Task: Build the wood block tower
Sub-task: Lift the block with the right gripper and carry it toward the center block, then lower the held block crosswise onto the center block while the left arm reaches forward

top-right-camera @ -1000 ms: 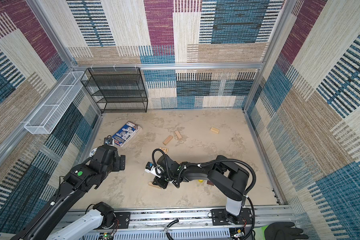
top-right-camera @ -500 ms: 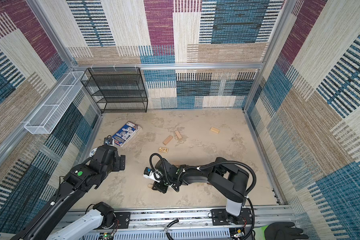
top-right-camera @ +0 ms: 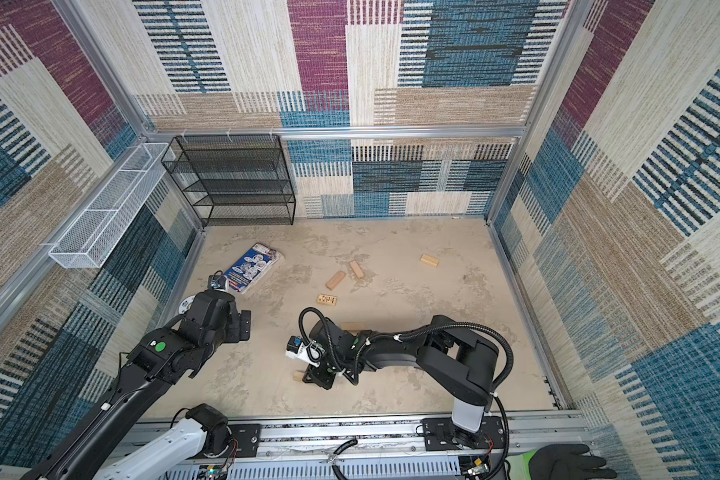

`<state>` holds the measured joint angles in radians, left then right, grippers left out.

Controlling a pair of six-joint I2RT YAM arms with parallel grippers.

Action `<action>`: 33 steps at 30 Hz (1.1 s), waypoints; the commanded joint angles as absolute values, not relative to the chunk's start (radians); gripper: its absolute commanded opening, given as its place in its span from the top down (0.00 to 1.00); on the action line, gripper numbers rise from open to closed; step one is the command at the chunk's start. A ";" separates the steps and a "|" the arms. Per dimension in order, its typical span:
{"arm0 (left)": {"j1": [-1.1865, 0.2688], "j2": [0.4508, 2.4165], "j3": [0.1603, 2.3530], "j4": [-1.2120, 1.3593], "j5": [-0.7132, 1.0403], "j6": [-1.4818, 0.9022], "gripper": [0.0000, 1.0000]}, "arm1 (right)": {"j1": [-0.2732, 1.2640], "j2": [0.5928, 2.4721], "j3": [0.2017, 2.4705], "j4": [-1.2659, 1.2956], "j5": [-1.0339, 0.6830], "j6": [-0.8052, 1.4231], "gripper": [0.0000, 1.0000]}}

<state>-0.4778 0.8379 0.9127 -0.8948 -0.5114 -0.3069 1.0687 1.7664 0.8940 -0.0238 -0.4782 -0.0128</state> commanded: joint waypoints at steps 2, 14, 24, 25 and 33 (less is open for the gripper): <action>-0.479 0.842 0.900 -0.873 -0.404 -0.290 0.05 | 1.066 1.755 0.871 0.073 -0.639 0.123 0.85; -0.480 0.889 0.872 -0.794 0.274 -0.167 0.08 | 0.967 1.687 0.757 0.048 -0.537 0.199 0.83; -0.481 1.008 0.843 -0.737 0.432 -0.192 0.07 | 0.935 1.655 0.705 0.074 -0.457 0.244 0.78; -0.482 1.010 0.842 -0.739 0.428 -0.193 0.07 | 0.931 1.651 0.699 0.079 -0.453 0.248 0.75; -0.482 0.996 0.835 -0.737 0.403 -0.201 0.07 | 0.923 1.617 0.682 0.093 -0.400 0.247 0.67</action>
<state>-0.4828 0.9928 0.8387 -0.7506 0.4057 -0.2066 0.9249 1.6283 0.6846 0.0574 -0.4332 0.2344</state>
